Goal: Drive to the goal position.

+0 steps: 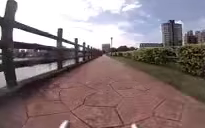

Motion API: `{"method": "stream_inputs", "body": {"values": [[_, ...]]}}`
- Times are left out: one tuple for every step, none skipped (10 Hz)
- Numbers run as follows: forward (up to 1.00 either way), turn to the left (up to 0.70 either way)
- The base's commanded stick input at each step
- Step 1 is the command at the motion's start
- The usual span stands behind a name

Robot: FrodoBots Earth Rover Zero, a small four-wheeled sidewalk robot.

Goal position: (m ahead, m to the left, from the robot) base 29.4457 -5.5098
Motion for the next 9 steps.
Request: {"method": "stream_inputs", "body": {"values": [[1.00, 0.00], [1.00, 0.00], [1.00, 0.00], [1.00, 0.00], [1.00, 0.00], [1.00, 0.00], [1.00, 0.00], [1.00, 0.00], [1.00, 0.00]]}}
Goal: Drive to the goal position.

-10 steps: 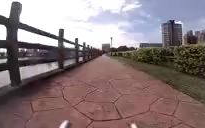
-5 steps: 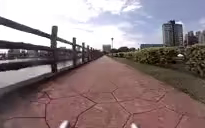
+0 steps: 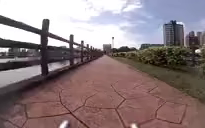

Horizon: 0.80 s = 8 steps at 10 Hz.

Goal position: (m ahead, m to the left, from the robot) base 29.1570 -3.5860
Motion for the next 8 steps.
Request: {"method": "stream_inputs", "body": {"values": [[1.00, 0.00], [1.00, 0.00], [1.00, -0.15], [1.00, -0.40], [1.00, -0.40], [1.00, -0.40], [1.00, -0.39], [1.00, -0.12]]}}
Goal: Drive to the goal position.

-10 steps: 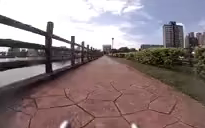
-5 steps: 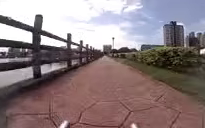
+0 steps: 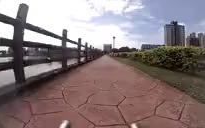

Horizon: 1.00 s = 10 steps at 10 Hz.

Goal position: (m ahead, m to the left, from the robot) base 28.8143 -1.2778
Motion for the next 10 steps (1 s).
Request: {"method": "stream_inputs", "body": {"values": [[1.00, 0.00], [1.00, 0.00], [1.00, 0.00], [1.00, 0.00], [1.00, 0.00], [1.00, 0.00], [1.00, 0.00], [1.00, 0.00], [1.00, 0.00], [1.00, 0.00]]}}
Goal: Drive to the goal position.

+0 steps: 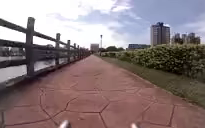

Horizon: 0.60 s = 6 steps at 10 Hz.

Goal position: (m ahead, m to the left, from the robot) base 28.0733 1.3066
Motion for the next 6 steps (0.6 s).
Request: {"method": "stream_inputs", "body": {"values": [[1.00, 0.00], [1.00, 0.00], [1.00, 0.00], [1.00, 0.00], [1.00, 0.00], [1.00, 0.00]]}}
